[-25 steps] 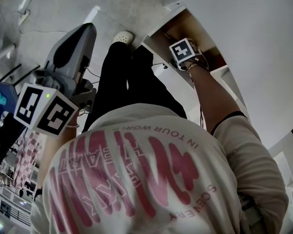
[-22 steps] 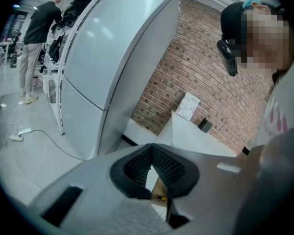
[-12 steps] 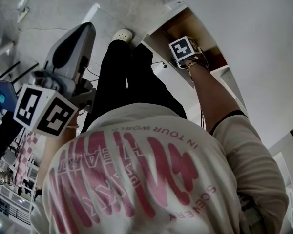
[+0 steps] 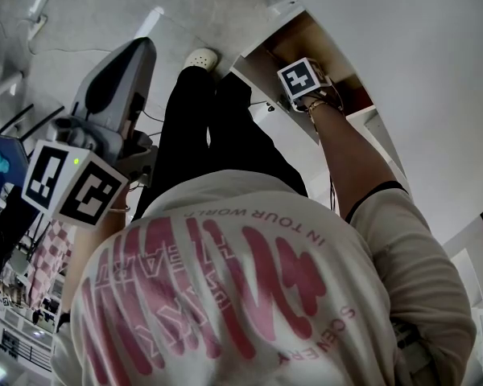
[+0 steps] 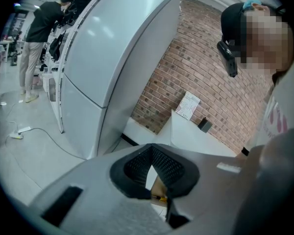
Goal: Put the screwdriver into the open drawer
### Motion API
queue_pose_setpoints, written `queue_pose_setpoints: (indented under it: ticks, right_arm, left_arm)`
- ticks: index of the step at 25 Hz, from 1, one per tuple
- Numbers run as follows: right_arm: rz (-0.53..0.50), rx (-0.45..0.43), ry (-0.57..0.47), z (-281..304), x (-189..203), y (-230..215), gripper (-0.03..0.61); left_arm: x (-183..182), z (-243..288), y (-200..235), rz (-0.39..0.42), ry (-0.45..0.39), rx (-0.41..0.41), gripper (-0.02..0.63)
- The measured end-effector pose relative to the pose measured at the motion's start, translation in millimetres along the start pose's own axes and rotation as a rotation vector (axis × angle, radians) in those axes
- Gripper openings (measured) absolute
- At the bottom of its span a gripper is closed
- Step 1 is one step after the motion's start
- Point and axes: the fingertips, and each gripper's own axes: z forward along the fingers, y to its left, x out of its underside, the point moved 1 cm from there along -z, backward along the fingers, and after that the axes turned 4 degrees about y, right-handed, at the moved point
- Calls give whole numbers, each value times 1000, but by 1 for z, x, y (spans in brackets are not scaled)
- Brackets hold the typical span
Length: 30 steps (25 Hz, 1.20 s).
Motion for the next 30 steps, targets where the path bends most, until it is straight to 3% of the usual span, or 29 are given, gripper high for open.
queue_pose_setpoints:
  ticks: [14,30]
  right_arm:
    - [-8,-7,15,2,0,0,129]
    - [-30,-4,-40,1,-3,-2,140]
  left_arm:
    - [-1,0,0,-5,-2,-5,3]
    - [3,7,-4,-9,17,-11,3]
